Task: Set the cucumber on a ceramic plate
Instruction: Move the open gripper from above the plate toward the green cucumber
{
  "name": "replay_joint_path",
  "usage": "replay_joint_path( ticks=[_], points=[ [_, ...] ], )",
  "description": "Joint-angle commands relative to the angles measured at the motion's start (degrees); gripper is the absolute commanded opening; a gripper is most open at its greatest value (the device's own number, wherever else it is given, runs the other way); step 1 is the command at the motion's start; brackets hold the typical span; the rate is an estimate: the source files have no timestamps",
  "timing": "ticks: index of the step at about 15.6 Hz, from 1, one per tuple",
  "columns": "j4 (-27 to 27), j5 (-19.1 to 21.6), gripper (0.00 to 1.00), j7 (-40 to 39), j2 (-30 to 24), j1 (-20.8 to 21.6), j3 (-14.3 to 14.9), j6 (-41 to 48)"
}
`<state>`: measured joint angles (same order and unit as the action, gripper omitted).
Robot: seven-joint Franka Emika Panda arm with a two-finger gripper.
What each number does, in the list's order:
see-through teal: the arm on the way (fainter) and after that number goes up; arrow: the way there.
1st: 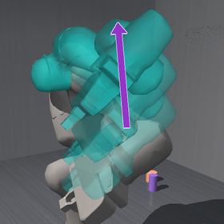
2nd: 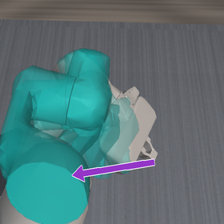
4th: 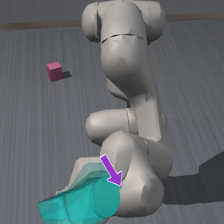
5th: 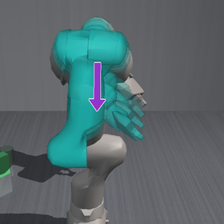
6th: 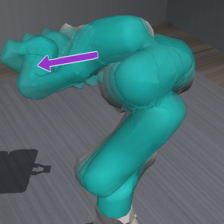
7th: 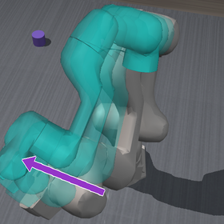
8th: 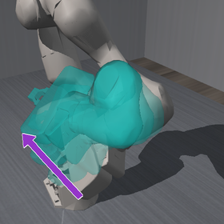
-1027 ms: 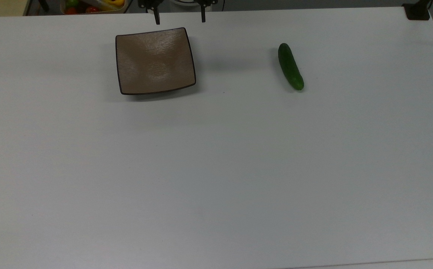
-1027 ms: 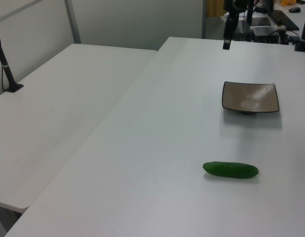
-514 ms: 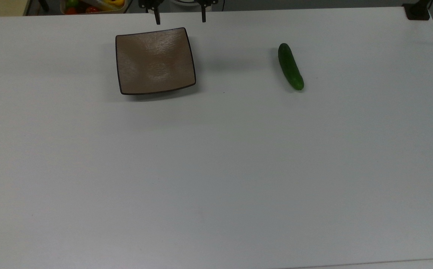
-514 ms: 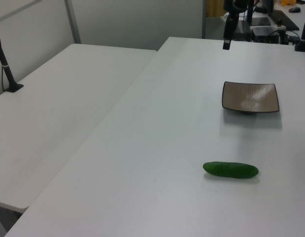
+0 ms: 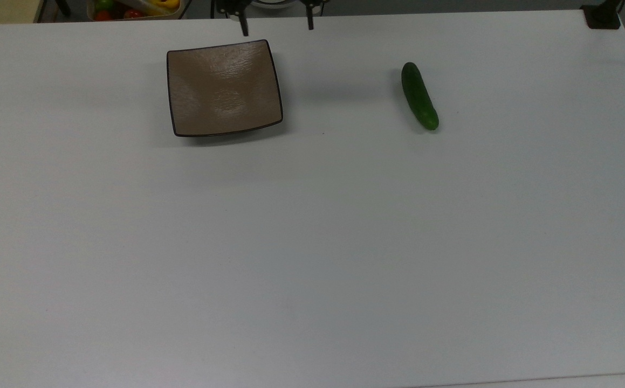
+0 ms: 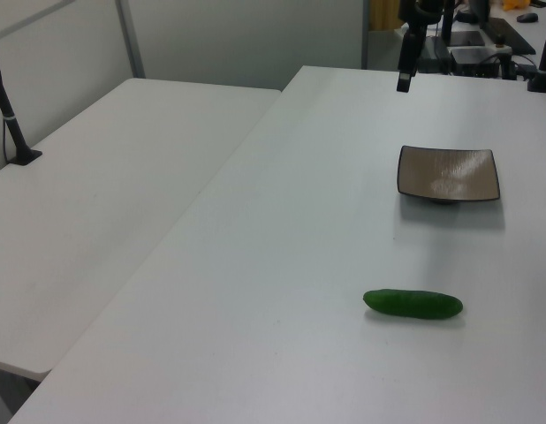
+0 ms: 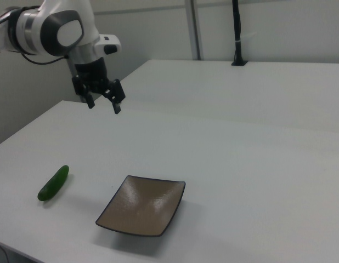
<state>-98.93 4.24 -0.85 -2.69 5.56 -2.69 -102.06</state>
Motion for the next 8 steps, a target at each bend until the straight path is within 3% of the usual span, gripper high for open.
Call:
replay_joint_path(
  ticks=[1, 8],
  points=[
    [0.58, 0.59, 1.00, 7.59, -0.21, 0.68, -5.47, 1.42],
    [0.50, 0.68, 1.00, 12.97, 0.75, 0.86, -16.90, 0.98]
  ],
)
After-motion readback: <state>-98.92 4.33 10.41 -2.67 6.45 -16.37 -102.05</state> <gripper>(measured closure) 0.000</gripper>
